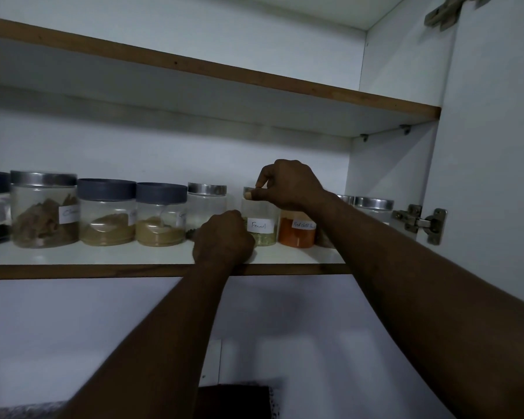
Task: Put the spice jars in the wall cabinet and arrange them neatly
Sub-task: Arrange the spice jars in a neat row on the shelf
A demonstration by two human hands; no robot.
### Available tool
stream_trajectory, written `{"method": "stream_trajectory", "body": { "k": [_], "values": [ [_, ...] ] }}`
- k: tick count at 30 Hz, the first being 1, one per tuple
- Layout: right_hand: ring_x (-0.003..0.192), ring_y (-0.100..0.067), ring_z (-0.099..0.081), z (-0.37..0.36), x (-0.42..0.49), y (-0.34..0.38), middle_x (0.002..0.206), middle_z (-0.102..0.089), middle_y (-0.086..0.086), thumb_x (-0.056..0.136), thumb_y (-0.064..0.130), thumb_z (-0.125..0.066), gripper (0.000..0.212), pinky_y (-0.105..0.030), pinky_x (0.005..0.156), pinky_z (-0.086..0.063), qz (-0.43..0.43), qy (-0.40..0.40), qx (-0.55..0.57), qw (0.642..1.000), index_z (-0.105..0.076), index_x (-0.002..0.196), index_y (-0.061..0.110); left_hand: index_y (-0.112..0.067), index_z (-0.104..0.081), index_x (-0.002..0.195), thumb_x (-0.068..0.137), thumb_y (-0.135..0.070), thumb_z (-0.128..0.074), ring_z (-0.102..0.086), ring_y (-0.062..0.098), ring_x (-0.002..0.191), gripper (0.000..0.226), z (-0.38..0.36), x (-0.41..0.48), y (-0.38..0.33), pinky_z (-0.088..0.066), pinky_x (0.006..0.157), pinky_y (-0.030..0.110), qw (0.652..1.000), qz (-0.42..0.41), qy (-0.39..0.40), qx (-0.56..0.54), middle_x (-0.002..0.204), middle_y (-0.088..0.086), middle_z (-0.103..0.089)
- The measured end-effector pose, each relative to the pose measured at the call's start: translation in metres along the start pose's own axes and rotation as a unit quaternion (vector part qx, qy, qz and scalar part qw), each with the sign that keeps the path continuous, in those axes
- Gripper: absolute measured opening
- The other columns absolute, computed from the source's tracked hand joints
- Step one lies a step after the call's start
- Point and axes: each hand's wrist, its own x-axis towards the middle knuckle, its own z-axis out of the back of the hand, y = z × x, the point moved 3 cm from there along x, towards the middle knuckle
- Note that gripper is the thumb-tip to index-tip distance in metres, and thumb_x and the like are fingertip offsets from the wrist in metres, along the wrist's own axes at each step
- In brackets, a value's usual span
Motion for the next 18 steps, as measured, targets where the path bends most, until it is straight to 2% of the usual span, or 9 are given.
{"method": "stream_trajectory", "body": {
  "k": [9,14,16,18],
  "values": [
    [0.09,-0.012,-0.062,0.002,-0.006,-0.004,0.093,-0.067,0.009,0.079,0.072,-0.069,0.048,-0.031,0.076,-0.045,-0.004,-0.006,0.006,1.0,-0.075,0.1,0.03,-0.02,-0.064,0.125,0.081,-0.029,-0.075,-0.065,0.024,0.104,0.046,0.001,-0.002,-0.001,-0.056,0.088,0.041,1.0,-0.002,-0.012,-0.001,0.117,0.004,-0.07],
    [0.094,-0.014,-0.063,0.004,-0.007,0.0,0.102,-0.071,0.005,0.082,0.071,-0.067,0.052,-0.033,0.081,-0.05,-0.003,0.014,-0.011,1.0,-0.075,0.106,0.027,-0.017,-0.062,0.128,0.082,-0.027,-0.075,-0.064,0.024,0.108,0.049,0.002,-0.003,-0.002,-0.055,0.089,0.04,1.0,0.001,-0.009,-0.01,0.12,0.004,-0.069],
    [0.096,-0.015,-0.064,0.008,-0.007,0.002,0.105,-0.073,0.004,0.083,0.072,-0.064,0.055,-0.035,0.084,-0.053,-0.006,0.031,-0.016,0.999,-0.076,0.11,0.024,-0.014,-0.062,0.125,0.082,-0.02,-0.073,-0.065,0.026,0.108,0.045,0.006,-0.006,-0.002,-0.054,0.087,0.038,0.998,0.007,-0.042,-0.043,0.12,0.007,-0.07],
    [0.1,-0.016,-0.064,0.015,-0.008,0.005,0.109,-0.073,0.002,0.085,0.072,-0.062,0.059,-0.038,0.088,-0.054,-0.008,0.03,-0.012,0.999,-0.074,0.114,0.021,-0.01,-0.066,0.119,0.083,-0.012,-0.07,-0.068,0.025,0.1,0.036,0.015,-0.016,-0.001,-0.053,0.08,0.033,0.986,0.018,-0.126,-0.106,0.111,0.008,-0.073]
  ]
}}
